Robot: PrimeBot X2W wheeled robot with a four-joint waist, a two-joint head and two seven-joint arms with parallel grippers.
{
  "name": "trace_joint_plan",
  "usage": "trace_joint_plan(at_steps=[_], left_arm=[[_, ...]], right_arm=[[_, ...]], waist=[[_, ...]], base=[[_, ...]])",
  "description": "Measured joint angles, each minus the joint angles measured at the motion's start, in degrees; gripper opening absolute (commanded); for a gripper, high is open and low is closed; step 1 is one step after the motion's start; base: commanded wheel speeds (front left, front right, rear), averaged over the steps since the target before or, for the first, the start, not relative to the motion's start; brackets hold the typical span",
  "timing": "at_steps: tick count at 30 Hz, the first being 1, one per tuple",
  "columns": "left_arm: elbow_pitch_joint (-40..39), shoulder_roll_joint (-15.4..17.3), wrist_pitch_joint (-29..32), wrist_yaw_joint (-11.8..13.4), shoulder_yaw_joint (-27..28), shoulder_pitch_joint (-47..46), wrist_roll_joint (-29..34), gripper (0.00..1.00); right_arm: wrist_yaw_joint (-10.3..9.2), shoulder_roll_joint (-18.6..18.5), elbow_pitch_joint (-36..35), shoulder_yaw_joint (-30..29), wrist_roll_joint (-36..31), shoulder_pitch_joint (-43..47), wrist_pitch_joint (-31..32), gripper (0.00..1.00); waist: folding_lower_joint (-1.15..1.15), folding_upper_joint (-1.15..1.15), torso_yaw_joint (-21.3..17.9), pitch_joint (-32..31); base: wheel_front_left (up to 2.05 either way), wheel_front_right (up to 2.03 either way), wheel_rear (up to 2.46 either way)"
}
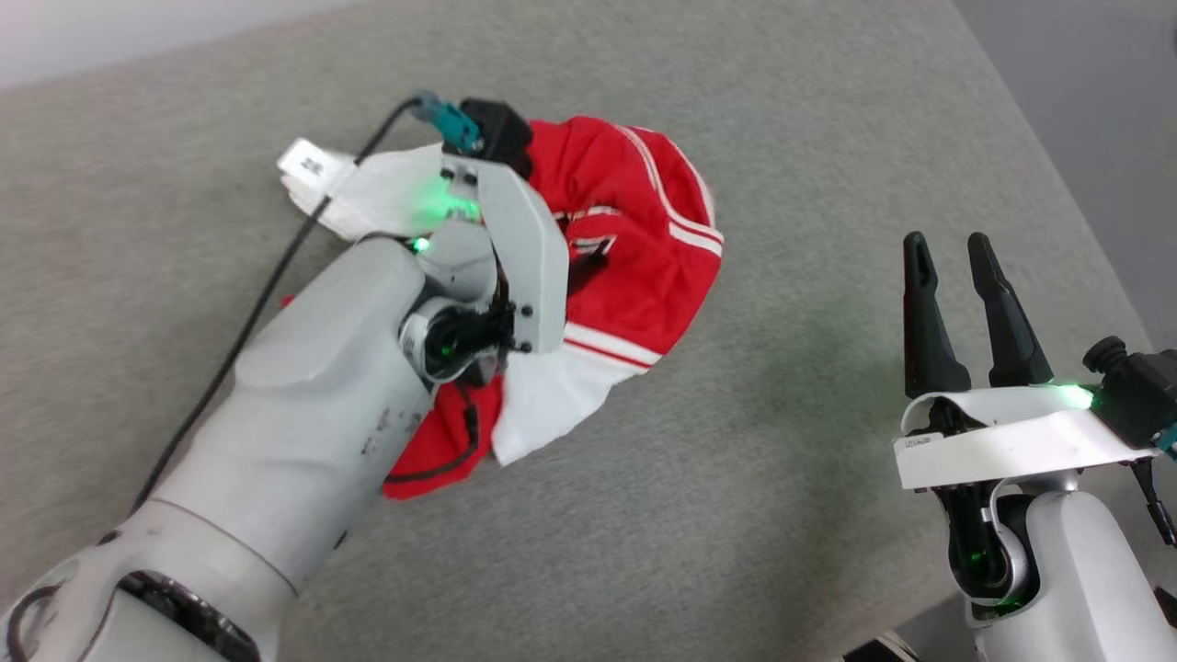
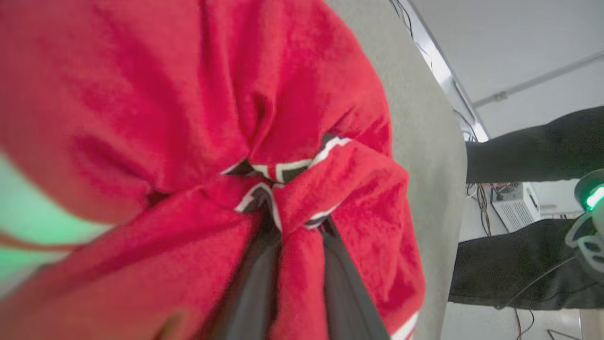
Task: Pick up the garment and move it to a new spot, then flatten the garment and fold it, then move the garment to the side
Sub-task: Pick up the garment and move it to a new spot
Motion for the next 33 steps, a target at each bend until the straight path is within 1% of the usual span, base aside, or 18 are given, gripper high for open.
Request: trace_joint_plan(at_steps=[3, 4, 6, 11, 15, 16, 17, 18, 19, 20, 22, 26, 30, 33], left_arm=[[0.70, 1.46, 1.38, -0.23, -4.22, -0.77, 2.32, 0.00], [0.70, 1.46, 1.38, -0.23, -4.22, -0.77, 2.32, 0.00], [1.03, 2.77, 2.49, -0.33, -7.84, -2.36, 3.52, 0.00], [-0.27, 4.67, 4.45, -0.58, -15.47, -5.66, 6.37, 0.00], [-1.00, 5.63, 4.78, -0.60, -18.36, -6.94, 6.35, 0.00], [-1.20, 5.75, 4.27, -0.60, -18.83, -7.05, 6.35, 0.04], [-1.31, 5.83, 3.27, -0.60, -19.23, -7.06, 6.34, 0.37], [-1.44, 5.89, 1.97, -0.63, -19.69, -7.07, 6.35, 0.48], [-1.57, 5.90, 0.51, -0.74, -20.13, -7.03, 6.38, 0.63], [-1.74, 5.90, -0.70, -0.74, -20.46, -6.98, 6.32, 0.82], [-2.12, 5.87, -3.60, -0.74, -21.08, -6.84, 6.23, 1.00], [-3.22, 5.88, -10.73, -0.58, -21.89, -6.02, 6.01, 1.00], [-5.12, 7.10, -17.30, -0.23, -21.17, -3.82, 2.14, 1.00], [-7.71, 7.42, -22.09, -0.21, -20.51, -2.08, -0.07, 1.00]], right_arm=[[0.00, 0.00, -0.08, -0.01, 0.78, -0.29, -0.01, 1.00], [0.00, 0.00, -0.08, -0.01, 0.78, -0.29, -0.01, 1.00], [0.00, 0.00, -0.15, 0.20, 1.30, -0.54, -0.01, 1.00], [0.00, 0.02, -0.34, 0.55, 2.03, -0.63, -0.01, 1.00], [0.00, 0.02, -0.31, 0.92, 2.01, -0.80, -0.01, 1.00], [0.00, 0.03, -0.30, 0.99, 1.81, -0.80, -0.01, 1.00], [0.00, 0.02, -0.30, 1.01, 1.46, -0.79, -0.01, 1.00], [0.00, 0.02, -0.33, 1.02, 0.97, -0.79, -0.01, 1.00], [0.00, 0.04, -0.33, 0.98, 0.44, -0.76, -0.01, 1.00], [0.00, 0.07, -0.30, 0.98, -0.05, -0.70, -0.01, 1.00], [0.00, 0.07, -0.20, 0.78, -1.57, -0.23, -0.01, 1.00], [0.00, 0.10, 0.12, 0.30, -4.76, 0.46, 0.00, 1.00], [0.00, 0.11, 0.77, -0.18, -8.17, 1.78, -0.01, 1.00], [0.00, 0.14, 1.36, -0.22, -10.81, 2.68, -0.01, 1.00]], waist=[[0.00, 0.00, -1.76, 1.32], [0.00, 0.00, -1.76, 1.32], [0.00, 0.00, -3.27, 2.52], [0.00, 0.00, -5.00, 4.21], [0.00, 0.00, -5.53, 4.68], [0.00, 0.00, -5.45, 4.62], [0.00, 0.00, -5.30, 4.53], [0.00, 0.00, -5.08, 4.40], [0.00, 0.00, -4.79, 4.23], [0.00, 0.00, -4.44, 4.04], [0.00, 0.00, -3.57, 3.52], [0.00, 0.00, -1.15, 1.94], [0.00, 0.00, 2.11, -0.47], [0.00, 0.00, 4.82, -2.64]], base=[[0.00, 0.00, 0.00], [0.00, 0.00, 0.00], [0.00, 0.00, 0.00], [0.00, 0.00, 0.00], [0.00, 0.00, 0.00], [0.00, 0.00, 0.00], [0.00, 0.00, 0.00], [0.00, 0.00, 0.00], [0.00, 0.00, 0.00], [0.00, 0.00, 0.00], [0.00, 0.00, 0.00], [0.00, 0.00, 0.00], [0.00, 0.00, 0.00], [0.00, 0.00, 0.00]])
